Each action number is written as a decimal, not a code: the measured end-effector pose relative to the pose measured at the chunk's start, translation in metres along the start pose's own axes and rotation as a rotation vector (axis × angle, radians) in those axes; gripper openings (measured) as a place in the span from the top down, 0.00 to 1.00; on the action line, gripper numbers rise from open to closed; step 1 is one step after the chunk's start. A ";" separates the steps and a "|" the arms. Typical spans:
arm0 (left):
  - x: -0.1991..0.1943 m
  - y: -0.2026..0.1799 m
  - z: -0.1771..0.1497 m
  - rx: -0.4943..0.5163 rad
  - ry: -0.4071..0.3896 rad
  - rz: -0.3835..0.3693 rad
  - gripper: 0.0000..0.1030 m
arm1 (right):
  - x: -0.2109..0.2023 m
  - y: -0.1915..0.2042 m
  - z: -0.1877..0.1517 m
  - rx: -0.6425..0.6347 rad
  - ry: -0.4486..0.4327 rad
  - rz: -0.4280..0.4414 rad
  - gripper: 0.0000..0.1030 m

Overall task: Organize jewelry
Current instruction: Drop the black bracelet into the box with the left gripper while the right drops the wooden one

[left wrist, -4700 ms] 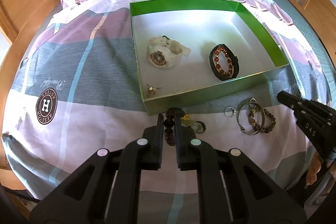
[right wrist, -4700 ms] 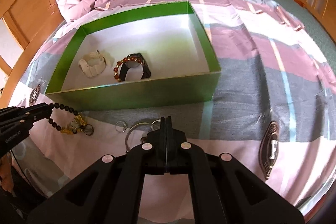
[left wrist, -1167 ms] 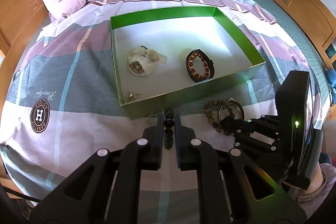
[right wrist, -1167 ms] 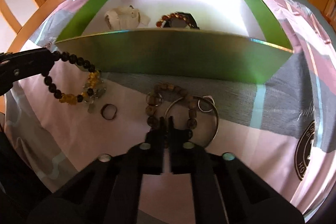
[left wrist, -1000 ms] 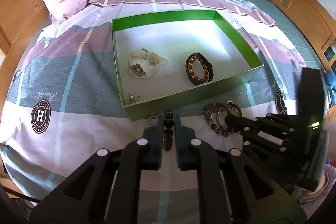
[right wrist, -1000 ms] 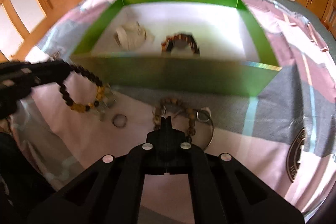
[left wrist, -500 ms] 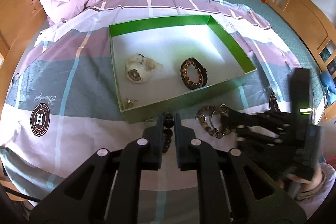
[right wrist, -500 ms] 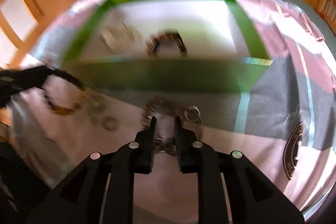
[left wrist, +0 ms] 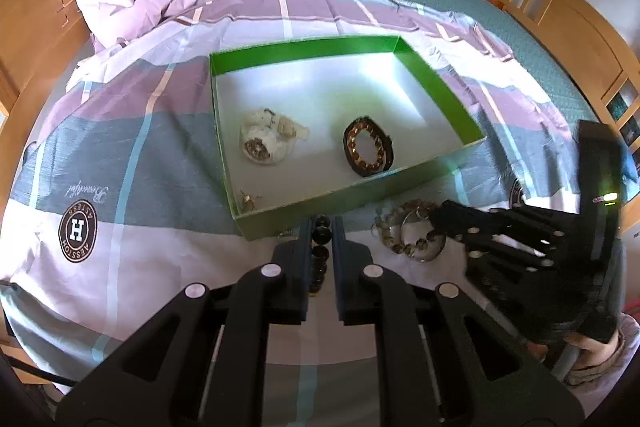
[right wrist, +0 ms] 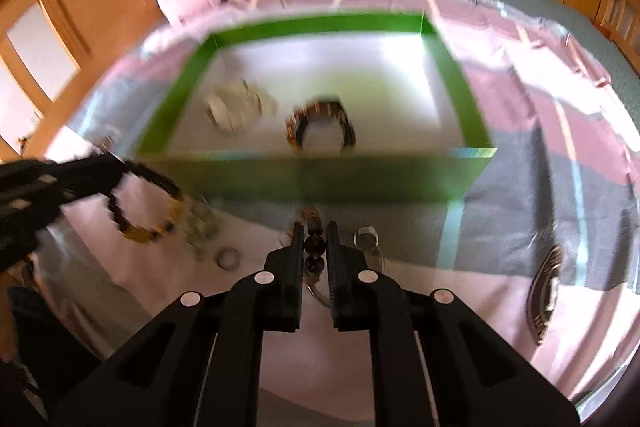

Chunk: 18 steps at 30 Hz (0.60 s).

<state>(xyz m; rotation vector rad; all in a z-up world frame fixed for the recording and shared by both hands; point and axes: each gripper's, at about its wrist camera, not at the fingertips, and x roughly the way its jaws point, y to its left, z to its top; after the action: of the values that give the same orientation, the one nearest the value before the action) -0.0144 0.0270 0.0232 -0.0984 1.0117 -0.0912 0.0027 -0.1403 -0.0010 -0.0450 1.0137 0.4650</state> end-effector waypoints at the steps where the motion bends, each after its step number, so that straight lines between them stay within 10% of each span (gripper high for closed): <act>1: -0.003 0.000 0.002 0.001 -0.005 -0.005 0.90 | -0.010 0.000 0.006 0.003 -0.027 0.009 0.89; 13: 0.015 0.013 0.072 0.002 -0.058 -0.051 0.90 | 0.000 -0.016 0.076 0.011 -0.159 0.010 0.87; 16: 0.029 0.022 0.070 -0.018 -0.055 -0.042 0.60 | 0.018 -0.024 0.069 0.048 -0.099 -0.005 0.59; 18: 0.032 0.026 0.066 -0.039 -0.027 -0.052 0.60 | 0.015 -0.024 0.064 0.058 -0.085 0.034 0.59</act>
<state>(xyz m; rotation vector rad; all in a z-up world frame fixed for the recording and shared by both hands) 0.0595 0.0515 0.0285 -0.1613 0.9846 -0.1168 0.0703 -0.1412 0.0170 0.0434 0.9449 0.4645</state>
